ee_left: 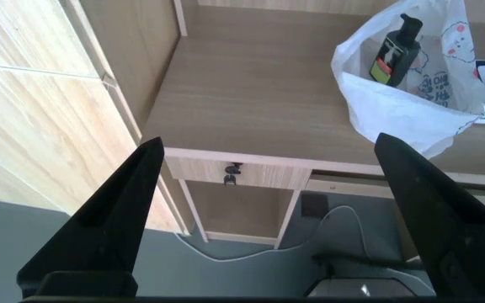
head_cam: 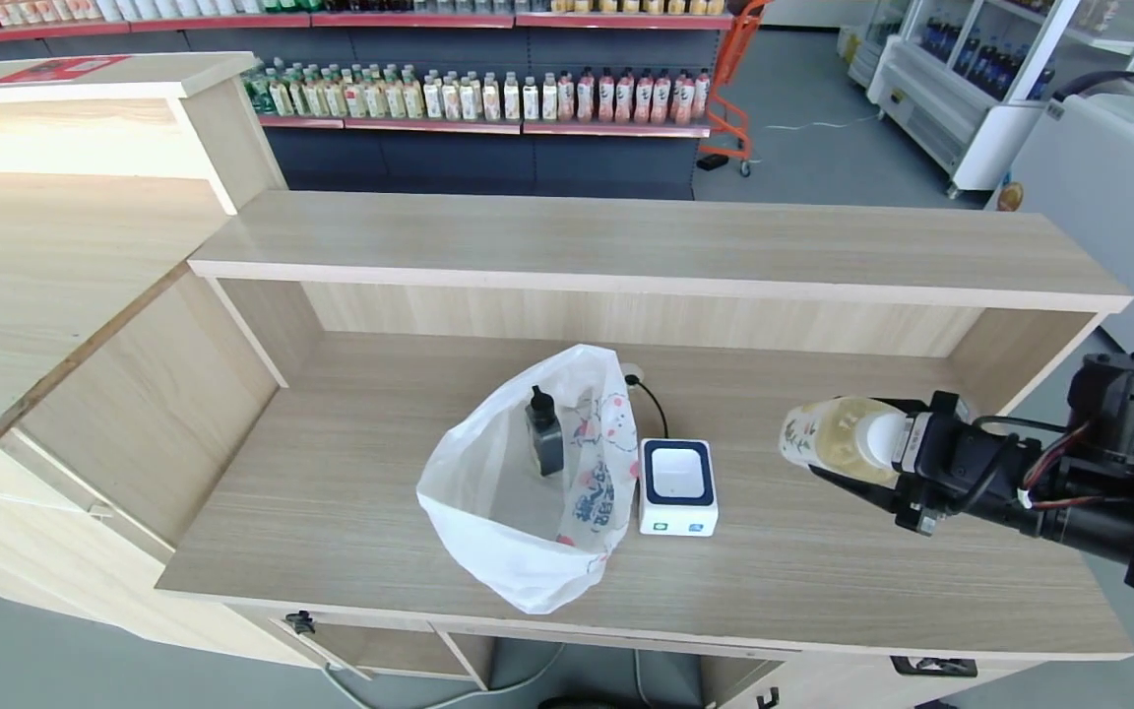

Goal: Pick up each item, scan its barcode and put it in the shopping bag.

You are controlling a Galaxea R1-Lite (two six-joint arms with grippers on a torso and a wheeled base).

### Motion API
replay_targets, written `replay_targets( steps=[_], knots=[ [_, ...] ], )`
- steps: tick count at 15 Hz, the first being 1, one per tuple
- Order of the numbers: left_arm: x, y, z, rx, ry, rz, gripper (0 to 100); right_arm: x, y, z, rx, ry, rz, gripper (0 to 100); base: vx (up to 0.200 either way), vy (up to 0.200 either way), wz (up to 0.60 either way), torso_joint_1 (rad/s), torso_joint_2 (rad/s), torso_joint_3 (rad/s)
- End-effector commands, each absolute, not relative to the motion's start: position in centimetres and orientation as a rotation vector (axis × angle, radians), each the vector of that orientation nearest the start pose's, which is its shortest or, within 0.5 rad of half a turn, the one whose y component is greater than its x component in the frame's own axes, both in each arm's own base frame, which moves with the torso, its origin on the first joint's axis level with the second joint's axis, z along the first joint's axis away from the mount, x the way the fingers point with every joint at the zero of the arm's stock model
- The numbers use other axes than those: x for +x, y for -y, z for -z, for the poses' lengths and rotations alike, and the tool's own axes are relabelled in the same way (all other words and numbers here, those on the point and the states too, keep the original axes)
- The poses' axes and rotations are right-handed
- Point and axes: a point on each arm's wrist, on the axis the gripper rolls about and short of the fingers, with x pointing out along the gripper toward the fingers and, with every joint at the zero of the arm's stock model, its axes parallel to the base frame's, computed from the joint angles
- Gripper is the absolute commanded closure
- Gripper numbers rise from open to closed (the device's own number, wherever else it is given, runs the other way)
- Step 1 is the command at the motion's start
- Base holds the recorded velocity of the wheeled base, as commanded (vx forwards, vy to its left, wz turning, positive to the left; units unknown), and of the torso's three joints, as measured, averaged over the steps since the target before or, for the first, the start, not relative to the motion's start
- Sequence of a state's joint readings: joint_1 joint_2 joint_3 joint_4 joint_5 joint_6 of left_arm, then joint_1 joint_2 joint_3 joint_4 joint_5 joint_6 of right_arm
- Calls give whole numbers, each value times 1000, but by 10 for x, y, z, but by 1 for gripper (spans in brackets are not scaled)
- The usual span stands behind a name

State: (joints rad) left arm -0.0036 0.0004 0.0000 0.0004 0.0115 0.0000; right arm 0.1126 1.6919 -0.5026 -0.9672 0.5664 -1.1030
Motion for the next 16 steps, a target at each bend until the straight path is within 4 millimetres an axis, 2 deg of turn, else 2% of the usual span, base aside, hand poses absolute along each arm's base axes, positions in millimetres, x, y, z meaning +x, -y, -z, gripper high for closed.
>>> replay_targets(
  steps=[1,3,9,13,16],
  knots=[
    [-23,0,-75,0,0,-9,0,277,-43,-123,-988,135,-753,100,0,0,0,0,0,0],
    [-23,0,-75,-2,0,-9,0,286,-44,-115,-980,151,-772,100,0,0,0,0,0,0],
    [-23,0,-75,-2,0,-9,0,296,-44,-97,-958,150,-836,100,0,0,0,0,0,0],
    [-23,0,-75,-2,0,-9,0,324,-48,-85,-984,210,-886,100,0,0,0,0,0,0],
    [-23,0,-75,-2,0,-9,0,333,-52,-80,-991,222,-892,100,0,0,0,0,0,0]
  ],
)
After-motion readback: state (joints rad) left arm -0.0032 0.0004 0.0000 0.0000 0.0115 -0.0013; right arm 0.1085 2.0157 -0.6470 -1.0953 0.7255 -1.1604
